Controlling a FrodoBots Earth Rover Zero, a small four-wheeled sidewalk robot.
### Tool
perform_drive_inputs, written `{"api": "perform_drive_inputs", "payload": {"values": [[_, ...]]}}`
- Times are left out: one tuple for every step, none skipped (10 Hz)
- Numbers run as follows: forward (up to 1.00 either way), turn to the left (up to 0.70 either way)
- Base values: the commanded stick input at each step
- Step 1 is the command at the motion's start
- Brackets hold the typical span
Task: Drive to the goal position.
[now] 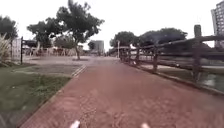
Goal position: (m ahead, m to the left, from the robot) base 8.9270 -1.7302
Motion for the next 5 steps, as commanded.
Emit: {"api": "perform_drive_inputs", "payload": {"values": [[0.50, 0.04], [0.50, 0.04], [0.50, 0.04], [0.50, 0.04], [0.50, 0.04]]}}
